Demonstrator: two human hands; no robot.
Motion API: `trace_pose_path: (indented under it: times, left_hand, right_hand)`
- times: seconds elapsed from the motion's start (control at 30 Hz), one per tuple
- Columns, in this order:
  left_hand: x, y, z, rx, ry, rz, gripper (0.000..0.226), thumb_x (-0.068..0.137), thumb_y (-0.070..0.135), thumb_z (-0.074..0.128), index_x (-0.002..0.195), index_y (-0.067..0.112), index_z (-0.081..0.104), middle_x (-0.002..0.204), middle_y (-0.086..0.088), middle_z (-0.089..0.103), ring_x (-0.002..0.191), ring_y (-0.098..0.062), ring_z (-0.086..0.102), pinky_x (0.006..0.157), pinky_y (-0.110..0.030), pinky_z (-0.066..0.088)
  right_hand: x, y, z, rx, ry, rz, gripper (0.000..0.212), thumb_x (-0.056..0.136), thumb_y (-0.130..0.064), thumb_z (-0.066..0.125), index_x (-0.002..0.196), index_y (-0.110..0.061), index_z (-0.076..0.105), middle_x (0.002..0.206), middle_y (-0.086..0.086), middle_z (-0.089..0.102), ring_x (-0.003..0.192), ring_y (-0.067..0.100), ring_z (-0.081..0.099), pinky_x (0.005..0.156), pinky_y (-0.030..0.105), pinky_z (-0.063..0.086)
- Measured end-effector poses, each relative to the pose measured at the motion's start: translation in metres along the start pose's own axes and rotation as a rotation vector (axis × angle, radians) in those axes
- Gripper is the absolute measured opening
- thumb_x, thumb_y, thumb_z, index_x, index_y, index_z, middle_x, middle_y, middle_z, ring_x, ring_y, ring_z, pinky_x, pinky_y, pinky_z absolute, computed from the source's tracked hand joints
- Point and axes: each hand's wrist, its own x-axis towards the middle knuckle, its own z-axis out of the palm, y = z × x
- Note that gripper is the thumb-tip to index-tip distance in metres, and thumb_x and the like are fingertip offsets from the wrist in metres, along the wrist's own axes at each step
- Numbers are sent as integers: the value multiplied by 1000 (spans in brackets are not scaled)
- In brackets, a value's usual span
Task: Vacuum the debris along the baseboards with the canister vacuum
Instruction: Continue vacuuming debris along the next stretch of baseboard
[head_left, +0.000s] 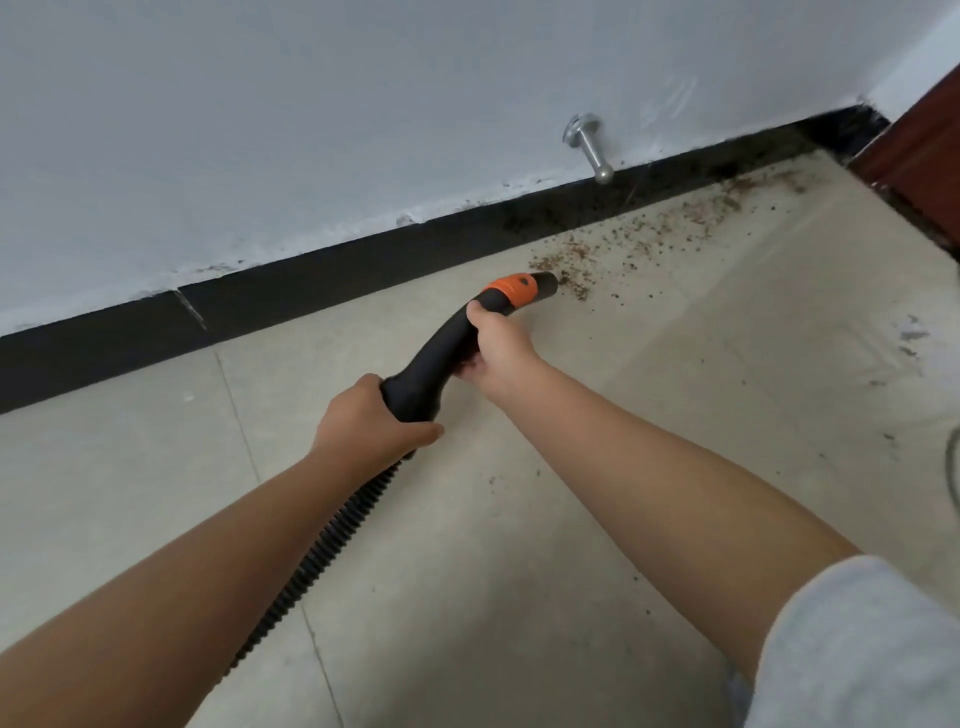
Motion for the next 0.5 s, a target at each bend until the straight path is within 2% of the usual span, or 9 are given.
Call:
trace_pose_path:
  times: [0.17, 0.33, 0.43, 0.5]
  left_hand:
    - [1, 29, 15, 17, 33, -71, 43, 69, 23, 77, 99, 10, 49, 69, 3, 59, 63, -8, 55, 51, -21, 40]
    - [8, 53, 15, -33, 113, -155, 41, 67, 17, 76, 100, 6, 54, 68, -3, 66, 61, -15, 62, 54, -25, 48]
    - [11, 66, 13, -22, 131, -186, 39, 69, 16, 76, 99, 8, 53, 70, -4, 66, 59, -13, 61, 50, -21, 42]
    - [11, 73, 15, -24, 134, -215, 38, 70, 15, 77, 97, 9, 51, 70, -4, 66, 58, -13, 62, 50, -20, 41]
  right_hand:
    - [20, -20, -12, -79, -70, 59, 40, 96, -25, 51, 130, -7, 43, 111, 13, 52, 112, 35, 54, 89, 45, 51]
    - [30, -43, -10, -190, -169, 46, 42, 96, -26, 47, 133, -8, 40, 111, 12, 50, 113, 34, 52, 92, 47, 50]
    - [30, -56, -15, -263, -233, 36, 46, 94, -25, 53, 134, -8, 38, 112, 9, 50, 108, 30, 54, 92, 45, 51]
    - [31, -60, -22, -292, -271, 59, 51, 91, -22, 58, 135, -8, 37, 114, 9, 51, 98, 25, 53, 90, 42, 52]
